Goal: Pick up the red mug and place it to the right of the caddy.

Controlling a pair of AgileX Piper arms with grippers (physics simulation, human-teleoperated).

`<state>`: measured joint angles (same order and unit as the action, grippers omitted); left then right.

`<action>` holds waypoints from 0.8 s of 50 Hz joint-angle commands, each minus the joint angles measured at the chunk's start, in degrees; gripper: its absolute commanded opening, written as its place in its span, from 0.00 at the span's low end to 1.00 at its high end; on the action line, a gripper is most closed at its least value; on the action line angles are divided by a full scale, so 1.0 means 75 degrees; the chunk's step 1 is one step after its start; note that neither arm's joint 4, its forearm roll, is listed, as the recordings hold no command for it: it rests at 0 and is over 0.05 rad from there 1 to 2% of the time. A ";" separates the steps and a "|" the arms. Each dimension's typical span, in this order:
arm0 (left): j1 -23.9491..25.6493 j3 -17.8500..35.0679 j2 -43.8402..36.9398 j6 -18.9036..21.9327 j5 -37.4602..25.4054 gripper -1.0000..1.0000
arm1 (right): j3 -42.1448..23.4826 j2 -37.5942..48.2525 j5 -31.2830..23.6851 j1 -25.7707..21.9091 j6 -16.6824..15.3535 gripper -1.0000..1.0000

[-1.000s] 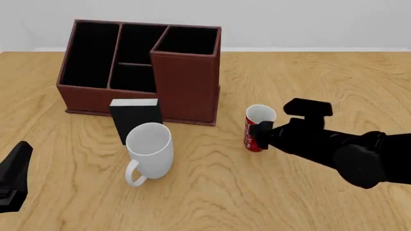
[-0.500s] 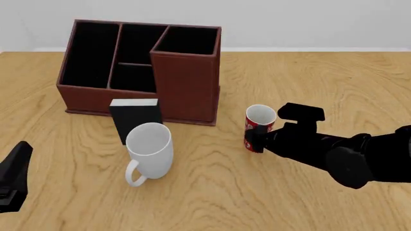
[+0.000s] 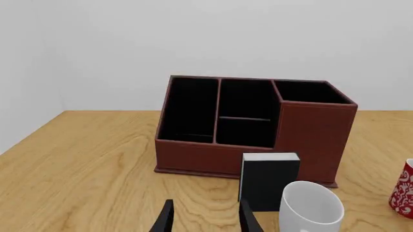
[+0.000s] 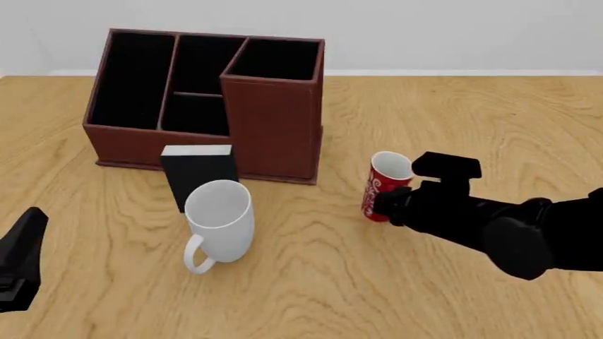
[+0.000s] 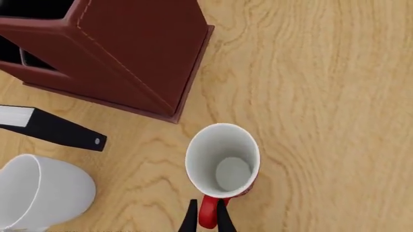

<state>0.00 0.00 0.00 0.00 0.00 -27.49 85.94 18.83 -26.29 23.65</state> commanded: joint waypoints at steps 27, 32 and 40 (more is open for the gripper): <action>0.0000 0.0000 0.0000 0.0000 0.0000 1.00 | 0.0449 -0.1154 -0.0199 0.0446 -0.1895 0.00; 0.0000 0.0000 0.0000 0.0000 0.0000 1.00 | 0.0404 -0.1241 -0.0188 0.0420 -0.2406 0.00; 0.0000 0.0000 0.0000 0.0000 0.0000 1.00 | 0.0253 -0.1456 -0.0328 0.0567 -0.3025 0.00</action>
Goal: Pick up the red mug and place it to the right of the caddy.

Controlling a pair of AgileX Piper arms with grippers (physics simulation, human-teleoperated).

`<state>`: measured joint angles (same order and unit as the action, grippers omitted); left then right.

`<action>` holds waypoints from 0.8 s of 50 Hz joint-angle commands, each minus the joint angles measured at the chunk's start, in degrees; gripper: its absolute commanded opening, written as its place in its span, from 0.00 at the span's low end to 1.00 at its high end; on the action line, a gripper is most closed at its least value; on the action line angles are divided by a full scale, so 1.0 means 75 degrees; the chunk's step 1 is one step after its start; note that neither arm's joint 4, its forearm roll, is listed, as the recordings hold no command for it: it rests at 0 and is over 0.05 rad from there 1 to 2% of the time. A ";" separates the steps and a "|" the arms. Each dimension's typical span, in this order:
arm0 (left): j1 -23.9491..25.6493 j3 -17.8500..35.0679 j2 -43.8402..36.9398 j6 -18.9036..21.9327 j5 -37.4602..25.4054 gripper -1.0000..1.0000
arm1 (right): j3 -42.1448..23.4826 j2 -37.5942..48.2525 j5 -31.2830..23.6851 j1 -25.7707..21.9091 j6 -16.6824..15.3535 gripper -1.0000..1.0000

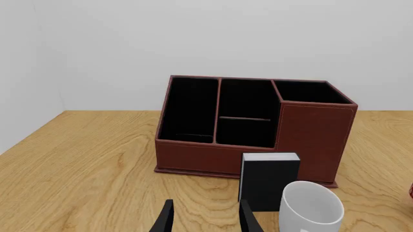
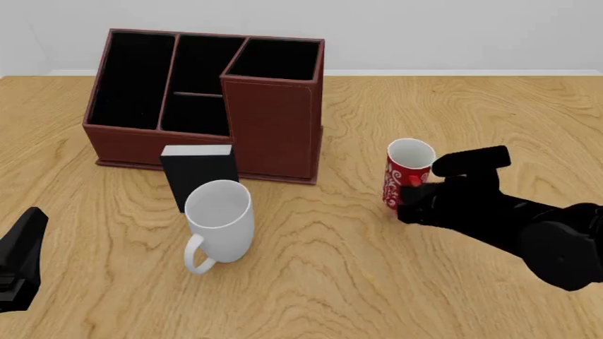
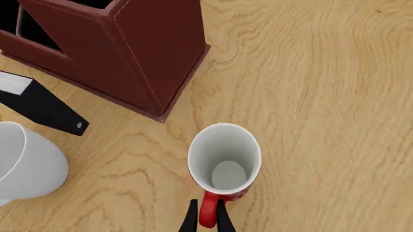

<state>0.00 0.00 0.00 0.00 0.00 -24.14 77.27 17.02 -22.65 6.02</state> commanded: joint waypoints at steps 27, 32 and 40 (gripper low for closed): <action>0.0000 0.0000 0.0000 0.0000 0.0000 1.00 | -0.1644 0.0430 -0.0100 0.0643 -0.1517 0.00; 0.0000 0.0000 0.0000 0.0000 0.0000 1.00 | -0.2005 0.0831 -0.0062 0.0707 -0.1539 0.00; 0.0000 0.0000 0.0000 0.0000 0.0000 1.00 | -0.2713 0.1567 -0.0108 0.0742 -0.1526 0.00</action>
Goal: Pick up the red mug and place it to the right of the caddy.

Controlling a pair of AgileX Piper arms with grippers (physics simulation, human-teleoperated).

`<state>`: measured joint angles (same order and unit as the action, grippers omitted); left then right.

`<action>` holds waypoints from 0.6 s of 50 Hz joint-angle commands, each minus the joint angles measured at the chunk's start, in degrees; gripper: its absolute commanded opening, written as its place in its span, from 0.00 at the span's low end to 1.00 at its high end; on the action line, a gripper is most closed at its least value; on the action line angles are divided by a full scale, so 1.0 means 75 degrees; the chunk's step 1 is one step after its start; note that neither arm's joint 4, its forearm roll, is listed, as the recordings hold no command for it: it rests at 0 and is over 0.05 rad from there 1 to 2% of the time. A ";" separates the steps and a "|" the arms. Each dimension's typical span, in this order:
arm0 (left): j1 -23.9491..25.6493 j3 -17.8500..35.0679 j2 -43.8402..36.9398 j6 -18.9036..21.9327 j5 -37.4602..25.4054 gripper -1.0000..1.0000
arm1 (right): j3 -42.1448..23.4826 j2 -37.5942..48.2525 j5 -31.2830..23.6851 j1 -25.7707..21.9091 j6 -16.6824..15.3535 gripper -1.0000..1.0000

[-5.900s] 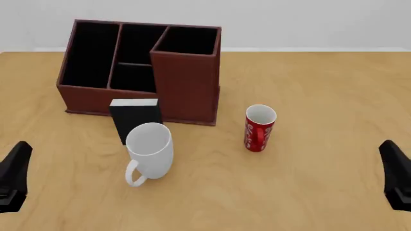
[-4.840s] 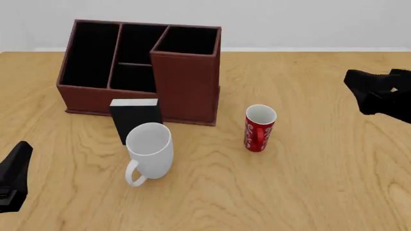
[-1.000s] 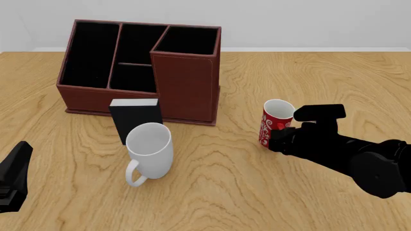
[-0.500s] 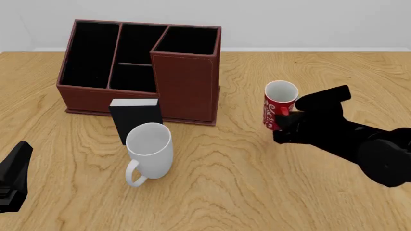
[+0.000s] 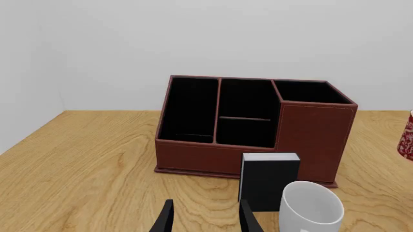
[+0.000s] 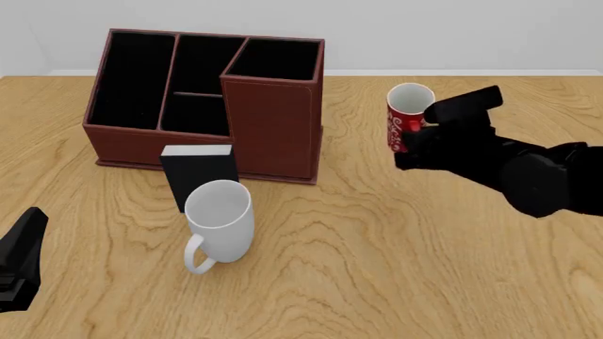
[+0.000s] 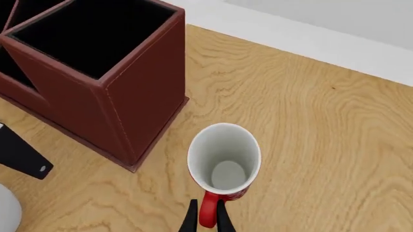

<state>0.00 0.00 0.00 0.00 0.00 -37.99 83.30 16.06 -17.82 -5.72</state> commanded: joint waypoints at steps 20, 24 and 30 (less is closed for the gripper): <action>0.0000 0.0000 0.0000 0.0000 0.0000 1.00 | -0.2376 0.2103 -0.0358 -0.0298 0.0082 0.00; 0.0000 0.0000 0.0000 0.0000 0.0000 1.00 | -0.2593 0.2320 -0.0459 -0.0455 0.0175 0.00; 0.0000 0.0000 0.0000 0.0000 0.0000 1.00 | -0.2829 0.2536 -0.0489 -0.0581 0.0172 0.00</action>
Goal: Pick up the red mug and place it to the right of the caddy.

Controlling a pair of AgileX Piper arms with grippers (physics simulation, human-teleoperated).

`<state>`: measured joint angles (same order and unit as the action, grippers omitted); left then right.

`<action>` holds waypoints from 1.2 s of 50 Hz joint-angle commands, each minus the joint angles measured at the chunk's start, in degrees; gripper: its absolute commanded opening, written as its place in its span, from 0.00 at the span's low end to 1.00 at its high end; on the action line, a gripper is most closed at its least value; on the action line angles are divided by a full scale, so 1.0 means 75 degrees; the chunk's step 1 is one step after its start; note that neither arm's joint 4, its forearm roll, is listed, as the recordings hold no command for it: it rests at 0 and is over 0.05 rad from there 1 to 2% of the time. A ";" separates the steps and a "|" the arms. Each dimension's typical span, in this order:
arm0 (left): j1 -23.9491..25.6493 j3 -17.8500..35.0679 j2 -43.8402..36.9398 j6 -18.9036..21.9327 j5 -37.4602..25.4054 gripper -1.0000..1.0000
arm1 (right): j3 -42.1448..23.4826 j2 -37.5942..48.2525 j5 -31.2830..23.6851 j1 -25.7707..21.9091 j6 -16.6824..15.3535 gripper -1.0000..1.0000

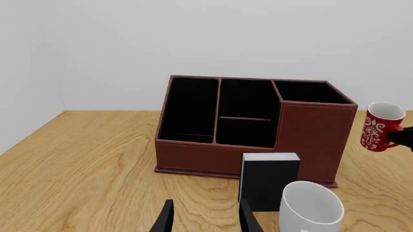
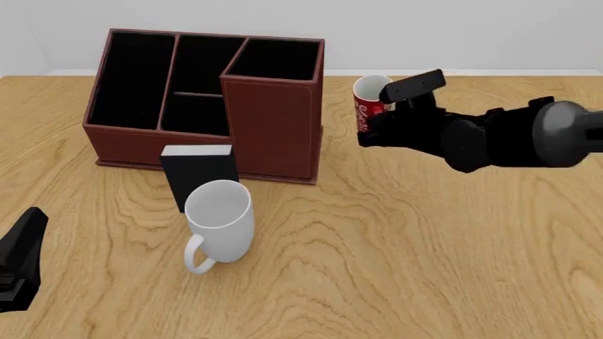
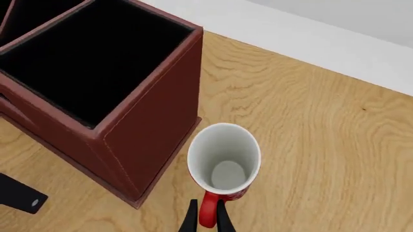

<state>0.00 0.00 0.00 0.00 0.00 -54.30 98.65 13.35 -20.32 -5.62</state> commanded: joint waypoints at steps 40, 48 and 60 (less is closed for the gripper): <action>0.0000 0.0000 0.0000 0.0000 0.0000 1.00 | -0.0856 0.1457 0.0020 -0.0303 0.0769 0.00; 0.0000 0.0000 0.0000 0.0000 0.0000 1.00 | -0.0787 0.1506 0.0068 -0.0366 0.0815 0.00; 0.0000 0.0000 0.0000 0.0000 0.0000 1.00 | -0.0706 0.1579 0.0128 -0.0414 0.0889 0.00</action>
<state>0.00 0.00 0.00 0.00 0.00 -59.57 110.50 13.86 -23.12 -0.19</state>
